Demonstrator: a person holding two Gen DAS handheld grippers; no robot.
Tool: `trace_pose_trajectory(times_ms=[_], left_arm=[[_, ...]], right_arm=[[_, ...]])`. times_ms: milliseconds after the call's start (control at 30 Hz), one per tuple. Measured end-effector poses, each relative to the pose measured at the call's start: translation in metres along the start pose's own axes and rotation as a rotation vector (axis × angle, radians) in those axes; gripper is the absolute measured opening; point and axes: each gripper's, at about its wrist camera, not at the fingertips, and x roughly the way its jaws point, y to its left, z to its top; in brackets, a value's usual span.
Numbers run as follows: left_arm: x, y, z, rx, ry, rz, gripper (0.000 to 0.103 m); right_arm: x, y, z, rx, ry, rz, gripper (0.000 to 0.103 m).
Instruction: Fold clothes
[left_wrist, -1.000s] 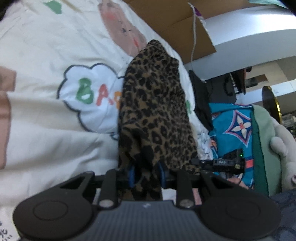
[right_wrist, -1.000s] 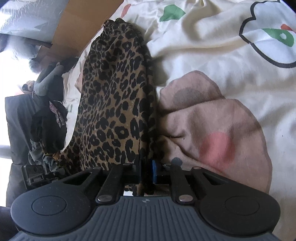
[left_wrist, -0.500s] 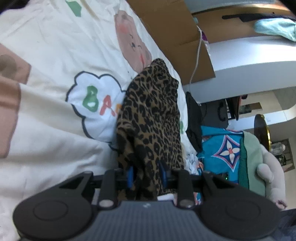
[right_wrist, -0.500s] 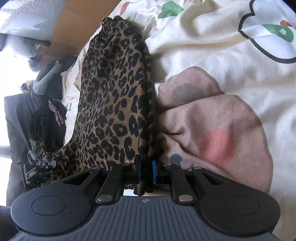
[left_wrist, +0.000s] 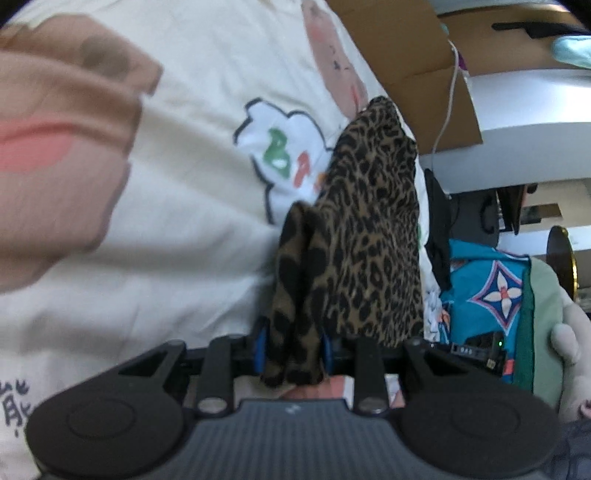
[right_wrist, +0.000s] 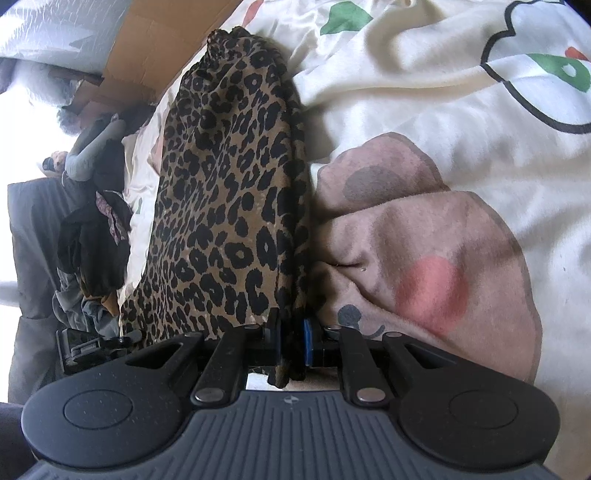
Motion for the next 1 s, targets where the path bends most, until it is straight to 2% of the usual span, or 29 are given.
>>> trace_pose_trajectory(times_ms=[267,467,600,633,833,1000], left_arm=[[-0.003,0.012,0.010,-0.084,-0.062,-0.078,0.027],[0.009,0.010,0.013,-0.040,0.004,-0.061,0.024],[0.009,0.011,0.013,-0.037,0.033,-0.052,0.012],[0.008,0.009,0.013,-0.025,0.040,-0.049,0.011],[-0.006,-0.010,0.013,0.018,0.016,-0.049,0.008],[-0.025,-0.027,0.009,0.036,0.000,-0.083,0.008]], right_arm=[[0.004,0.004,0.001,-0.028,0.037,-0.004,0.012],[0.008,0.003,0.001,0.001,0.024,0.030,0.013],[0.011,0.000,-0.003,0.014,0.040,0.035,0.012],[0.011,0.000,-0.004,0.016,0.043,0.042,0.008],[0.001,0.008,-0.006,-0.005,0.015,0.107,0.006],[-0.012,0.010,-0.004,-0.004,-0.005,0.157,0.005]])
